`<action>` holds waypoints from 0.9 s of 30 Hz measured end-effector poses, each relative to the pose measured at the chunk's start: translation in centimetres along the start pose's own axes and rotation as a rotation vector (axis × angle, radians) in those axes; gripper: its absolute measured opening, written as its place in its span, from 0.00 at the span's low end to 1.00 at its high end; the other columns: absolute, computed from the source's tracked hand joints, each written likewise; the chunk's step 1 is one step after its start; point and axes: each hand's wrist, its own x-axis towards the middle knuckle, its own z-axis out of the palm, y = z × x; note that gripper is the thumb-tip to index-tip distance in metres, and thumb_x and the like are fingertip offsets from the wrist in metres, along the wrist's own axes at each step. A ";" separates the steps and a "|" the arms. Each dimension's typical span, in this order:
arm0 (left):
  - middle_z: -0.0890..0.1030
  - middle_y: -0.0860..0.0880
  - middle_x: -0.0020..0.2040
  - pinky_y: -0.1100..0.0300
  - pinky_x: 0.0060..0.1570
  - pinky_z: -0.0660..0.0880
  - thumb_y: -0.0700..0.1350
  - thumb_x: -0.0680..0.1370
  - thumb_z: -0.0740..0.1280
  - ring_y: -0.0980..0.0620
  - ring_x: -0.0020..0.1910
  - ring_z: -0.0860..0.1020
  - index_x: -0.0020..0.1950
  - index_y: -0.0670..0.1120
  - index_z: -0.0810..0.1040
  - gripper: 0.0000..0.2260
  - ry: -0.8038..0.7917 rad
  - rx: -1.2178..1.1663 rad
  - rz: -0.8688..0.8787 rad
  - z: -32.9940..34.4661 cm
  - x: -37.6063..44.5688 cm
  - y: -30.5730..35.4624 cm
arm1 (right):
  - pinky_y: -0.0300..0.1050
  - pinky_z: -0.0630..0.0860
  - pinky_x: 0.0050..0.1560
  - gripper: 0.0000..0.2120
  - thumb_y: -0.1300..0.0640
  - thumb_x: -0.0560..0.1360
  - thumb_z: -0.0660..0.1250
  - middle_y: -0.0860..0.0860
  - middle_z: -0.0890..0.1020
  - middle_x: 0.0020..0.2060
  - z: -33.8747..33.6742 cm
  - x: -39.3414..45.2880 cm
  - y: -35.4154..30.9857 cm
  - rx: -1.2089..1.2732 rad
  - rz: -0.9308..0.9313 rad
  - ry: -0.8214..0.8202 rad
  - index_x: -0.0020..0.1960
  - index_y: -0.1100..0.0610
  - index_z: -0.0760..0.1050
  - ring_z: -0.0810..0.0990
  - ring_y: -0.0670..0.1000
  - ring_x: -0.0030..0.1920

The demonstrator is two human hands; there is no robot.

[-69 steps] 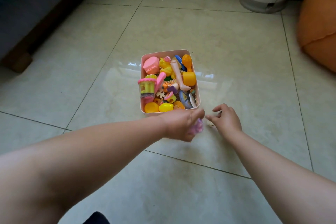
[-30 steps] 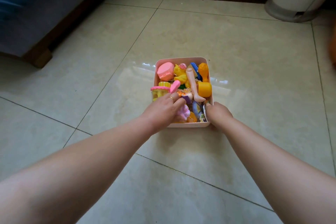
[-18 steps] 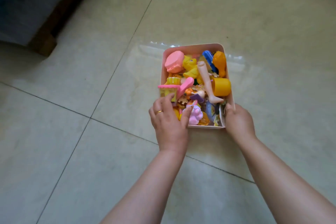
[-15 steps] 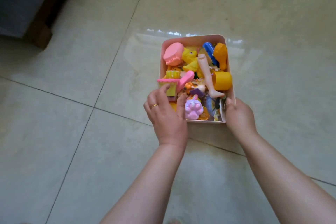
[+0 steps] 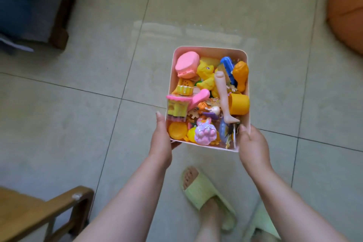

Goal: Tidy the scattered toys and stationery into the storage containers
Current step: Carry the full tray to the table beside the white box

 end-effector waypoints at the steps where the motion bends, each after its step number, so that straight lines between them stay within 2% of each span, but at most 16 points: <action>1: 0.85 0.47 0.51 0.51 0.55 0.78 0.66 0.79 0.47 0.48 0.51 0.83 0.55 0.51 0.81 0.29 -0.055 -0.004 -0.015 -0.6 -1.0 0.7 | 0.49 0.70 0.44 0.21 0.48 0.77 0.50 0.60 0.80 0.45 -0.7 -1.1 -0.7 -0.002 -0.010 0.011 0.52 0.58 0.77 0.77 0.60 0.47; 4: 0.82 0.42 0.58 0.43 0.62 0.74 0.67 0.79 0.44 0.43 0.58 0.80 0.65 0.45 0.77 0.35 -0.204 -0.061 -0.004 -3.0 -4.0 3.4 | 0.47 0.68 0.42 0.22 0.47 0.75 0.50 0.59 0.80 0.45 -2.9 -4.4 -3.0 0.015 -0.067 0.033 0.51 0.57 0.77 0.77 0.59 0.47; 8: 0.81 0.43 0.60 0.46 0.65 0.73 0.71 0.76 0.49 0.45 0.60 0.80 0.67 0.48 0.76 0.34 -0.274 -0.039 0.104 -5.1 -9.1 5.8 | 0.48 0.69 0.43 0.21 0.46 0.75 0.50 0.59 0.80 0.45 -4.4 -8.9 -5.2 0.012 -0.101 0.042 0.49 0.56 0.77 0.77 0.60 0.48; 10: 0.83 0.45 0.58 0.44 0.64 0.73 0.77 0.67 0.55 0.46 0.58 0.81 0.65 0.51 0.78 0.39 -0.240 -0.029 0.136 -7.1 -12.5 5.6 | 0.49 0.70 0.44 0.19 0.47 0.78 0.51 0.59 0.80 0.45 -4.9 -12.0 -6.3 0.000 -0.131 0.039 0.48 0.56 0.77 0.77 0.61 0.48; 12: 0.84 0.44 0.55 0.43 0.61 0.75 0.79 0.62 0.55 0.46 0.54 0.83 0.62 0.51 0.80 0.42 -0.191 -0.028 0.155 -9.3 -15.5 4.7 | 0.50 0.71 0.44 0.16 0.50 0.82 0.53 0.60 0.80 0.44 -5.4 -15.3 -7.1 -0.009 -0.158 0.034 0.47 0.55 0.76 0.77 0.61 0.48; 14: 0.85 0.44 0.51 0.44 0.58 0.77 0.79 0.65 0.51 0.46 0.51 0.84 0.57 0.51 0.82 0.41 -0.112 -0.049 0.165 -11.9 -18.9 3.7 | 0.52 0.75 0.46 0.17 0.49 0.81 0.53 0.59 0.81 0.44 -5.8 -19.0 -7.8 -0.023 -0.166 0.013 0.46 0.55 0.76 0.78 0.62 0.47; 17: 0.85 0.45 0.48 0.47 0.54 0.79 0.77 0.68 0.49 0.46 0.48 0.84 0.49 0.51 0.83 0.37 0.035 -0.063 0.157 -15.8 -23.8 2.1 | 0.58 0.79 0.45 0.23 0.41 0.76 0.50 0.57 0.82 0.41 -6.0 -24.2 -9.1 -0.030 -0.174 -0.024 0.46 0.55 0.77 0.80 0.61 0.44; 19: 0.85 0.46 0.47 0.47 0.53 0.80 0.77 0.70 0.48 0.47 0.47 0.84 0.51 0.51 0.82 0.37 0.071 -0.051 0.146 -18.3 -26.5 1.2 | 0.59 0.80 0.44 0.24 0.40 0.75 0.49 0.57 0.82 0.41 -5.8 -27.3 -9.5 -0.045 -0.196 -0.050 0.46 0.55 0.77 0.81 0.61 0.43; 23: 0.84 0.46 0.48 0.50 0.52 0.80 0.75 0.71 0.47 0.47 0.48 0.83 0.54 0.51 0.80 0.36 0.127 -0.031 0.144 -23.5 -31.8 -0.7 | 0.57 0.79 0.46 0.21 0.44 0.80 0.51 0.57 0.83 0.43 -4.8 -33.3 -9.7 -0.059 -0.201 -0.082 0.49 0.54 0.78 0.81 0.61 0.45; 27: 0.82 0.50 0.40 0.59 0.39 0.76 0.72 0.74 0.49 0.52 0.41 0.80 0.52 0.50 0.80 0.32 0.192 0.001 0.169 -29.8 -35.6 -3.5 | 0.59 0.82 0.41 0.20 0.45 0.81 0.52 0.58 0.82 0.42 -2.2 -40.1 -9.4 0.003 -0.174 -0.146 0.48 0.54 0.78 0.82 0.60 0.41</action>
